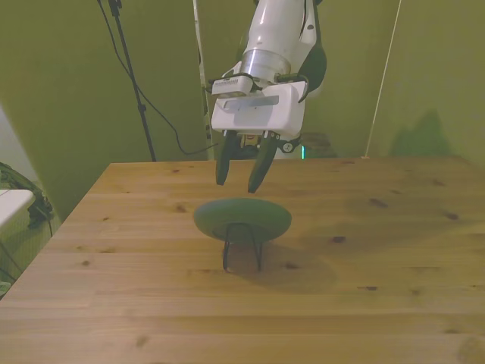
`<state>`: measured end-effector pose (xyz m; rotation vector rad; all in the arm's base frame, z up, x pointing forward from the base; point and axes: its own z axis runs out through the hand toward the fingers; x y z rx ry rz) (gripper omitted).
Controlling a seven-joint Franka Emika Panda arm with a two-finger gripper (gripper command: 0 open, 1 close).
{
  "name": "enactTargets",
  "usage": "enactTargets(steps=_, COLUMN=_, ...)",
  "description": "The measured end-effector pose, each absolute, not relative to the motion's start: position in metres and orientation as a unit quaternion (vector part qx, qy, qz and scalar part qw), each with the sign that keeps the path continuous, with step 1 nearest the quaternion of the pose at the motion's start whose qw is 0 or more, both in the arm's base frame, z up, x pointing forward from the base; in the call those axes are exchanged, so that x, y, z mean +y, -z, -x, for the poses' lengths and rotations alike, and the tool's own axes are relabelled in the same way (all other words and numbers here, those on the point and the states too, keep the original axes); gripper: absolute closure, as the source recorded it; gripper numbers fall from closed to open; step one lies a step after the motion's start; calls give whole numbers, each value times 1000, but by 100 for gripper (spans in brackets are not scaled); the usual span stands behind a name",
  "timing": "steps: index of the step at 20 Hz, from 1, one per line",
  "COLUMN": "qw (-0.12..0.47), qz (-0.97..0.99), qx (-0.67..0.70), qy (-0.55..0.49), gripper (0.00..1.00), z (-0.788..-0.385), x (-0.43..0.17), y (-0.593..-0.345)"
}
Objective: Unload the plate
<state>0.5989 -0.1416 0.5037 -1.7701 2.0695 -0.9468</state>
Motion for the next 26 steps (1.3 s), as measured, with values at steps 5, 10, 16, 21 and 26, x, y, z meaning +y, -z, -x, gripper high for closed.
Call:
enactTargets(steps=5, qw=131, qz=614, qx=708, qy=323, gripper=0, z=-619, x=-137, y=-495)
enactTargets(steps=10, qw=131, qz=620, qx=705, qy=319, gripper=100, z=-624, x=-129, y=-489)
enactTargets(steps=16, qw=131, qz=623, qx=703, qy=318, gripper=100, z=-625, x=-125, y=-488)
enactTargets(steps=21, qw=130, qz=624, qx=703, qy=316, gripper=100, z=-624, x=-125, y=-486)
enactTargets(steps=26, qw=130, qz=625, qx=702, qy=316, gripper=100, z=-624, x=-124, y=-485)
